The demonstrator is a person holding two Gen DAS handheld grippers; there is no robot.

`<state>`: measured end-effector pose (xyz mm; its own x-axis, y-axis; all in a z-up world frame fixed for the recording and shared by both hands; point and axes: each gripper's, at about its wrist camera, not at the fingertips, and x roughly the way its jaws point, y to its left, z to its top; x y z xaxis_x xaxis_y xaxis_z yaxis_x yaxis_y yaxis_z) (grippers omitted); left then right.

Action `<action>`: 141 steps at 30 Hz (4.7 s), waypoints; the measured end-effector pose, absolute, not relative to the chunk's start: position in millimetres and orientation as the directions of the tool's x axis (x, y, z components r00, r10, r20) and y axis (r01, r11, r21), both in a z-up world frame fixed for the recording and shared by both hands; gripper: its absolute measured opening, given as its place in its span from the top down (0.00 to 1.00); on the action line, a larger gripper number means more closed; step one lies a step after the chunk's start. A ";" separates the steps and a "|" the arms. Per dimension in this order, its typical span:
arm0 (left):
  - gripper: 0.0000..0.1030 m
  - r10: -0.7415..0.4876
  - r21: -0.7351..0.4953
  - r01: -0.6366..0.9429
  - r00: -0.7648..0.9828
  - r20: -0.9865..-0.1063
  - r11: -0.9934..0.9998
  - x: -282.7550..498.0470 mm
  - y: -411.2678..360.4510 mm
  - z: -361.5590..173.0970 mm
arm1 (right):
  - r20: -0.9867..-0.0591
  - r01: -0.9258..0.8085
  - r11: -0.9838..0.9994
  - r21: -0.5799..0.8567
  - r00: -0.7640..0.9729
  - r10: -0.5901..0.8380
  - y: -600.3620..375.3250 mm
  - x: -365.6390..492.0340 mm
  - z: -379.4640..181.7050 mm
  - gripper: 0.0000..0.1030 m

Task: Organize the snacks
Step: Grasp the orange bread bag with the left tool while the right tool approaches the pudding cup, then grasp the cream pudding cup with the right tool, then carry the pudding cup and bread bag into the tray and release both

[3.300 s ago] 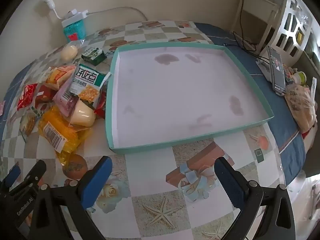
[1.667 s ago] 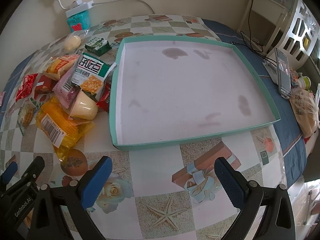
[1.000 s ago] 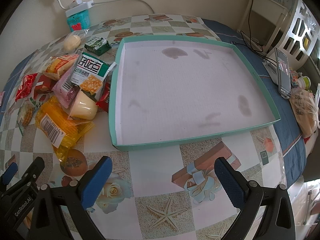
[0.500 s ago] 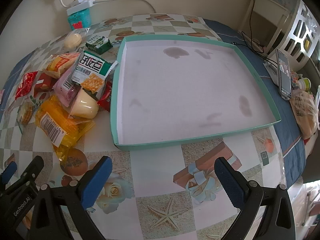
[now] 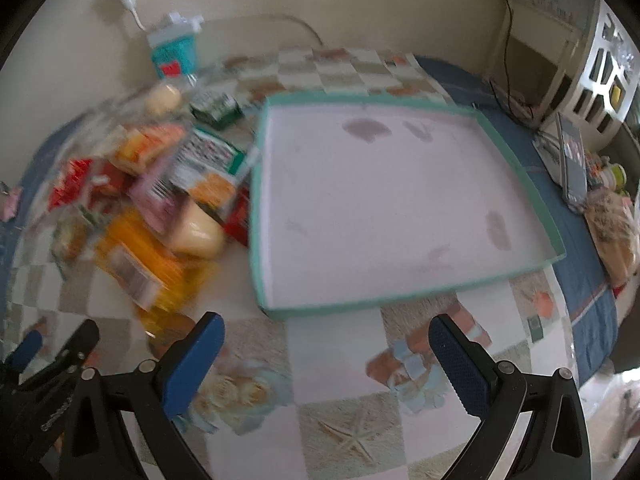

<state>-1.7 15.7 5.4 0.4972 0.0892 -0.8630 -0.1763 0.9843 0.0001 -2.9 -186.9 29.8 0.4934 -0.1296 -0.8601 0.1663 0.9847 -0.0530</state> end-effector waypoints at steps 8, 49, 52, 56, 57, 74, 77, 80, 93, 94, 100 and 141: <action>0.00 0.105 0.001 -0.260 0.385 -0.917 0.966 20.3 38.4 22.1 | -0.819 0.053 0.999 0.013 0.573 -0.019 -164.0 4.3 44.7 0.00; 0.53 -0.113 -0.199 -0.381 0.236 -0.965 0.903 88.2 -44.9 -1.4 | -0.867 0.347 0.934 0.084 0.488 -0.103 -238.3 68.6 51.4 0.00; 0.55 -0.090 -0.183 -0.388 0.245 -0.965 0.903 87.6 -35.7 0.9 | -0.868 0.328 0.940 0.090 0.490 -0.087 -234.8 67.7 51.3 0.00; 0.55 -0.064 -0.172 -0.429 0.255 -0.965 0.887 86.0 -15.5 2.7 | -0.872 0.281 0.948 0.146 0.490 -0.011 -226.5 68.3 47.1 0.00; 0.55 -0.053 -0.166 -0.442 0.257 -0.965 0.881 85.8 -9.6 3.4 | -0.873 0.271 0.950 0.155 0.488 0.004 -223.9 68.7 45.9 0.00; 0.56 -0.063 -0.185 -0.495 0.252 -0.966 0.849 82.7 31.2 8.3 | -0.837 0.034 0.931 0.363 0.451 0.310 -177.0 76.7 33.5 0.20; 0.56 -0.077 -0.197 -0.499 0.251 -0.965 0.844 83.1 32.1 5.3 | -0.834 0.002 0.930 0.368 0.442 0.329 -169.4 77.4 31.9 0.20; 0.56 -0.076 -0.199 -0.507 0.253 -0.965 0.839 81.3 40.3 3.2 | -0.840 0.002 0.928 0.372 0.427 0.336 -166.8 79.1 27.1 0.20; 0.56 -0.096 -0.222 -0.518 0.258 -0.961 0.826 78.7 50.1 3.3 | -0.868 0.056 0.930 0.364 0.382 0.317 -164.8 87.6 7.5 0.36; 0.56 -0.097 -0.223 -0.519 0.258 -0.961 0.825 78.9 50.7 3.1 | -0.871 0.056 0.931 0.359 0.379 0.313 -164.0 88.0 6.2 0.37; 0.56 -0.104 -0.229 -0.521 0.258 -0.961 0.822 79.5 50.0 2.4 | -0.863 0.029 0.928 0.373 0.378 0.335 -156.6 89.7 4.4 0.38; 0.56 0.033 -0.180 -0.496 0.392 -0.920 0.850 74.1 29.2 48.9 | -0.801 -0.040 0.930 0.365 0.496 0.335 -158.7 79.7 53.4 0.62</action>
<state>74.1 29.2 48.9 0.3916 0.0335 -0.9195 -0.4956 0.8497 -0.1801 79.7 -158.7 53.4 0.4957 0.3354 -0.8011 -0.0396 0.9302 0.3650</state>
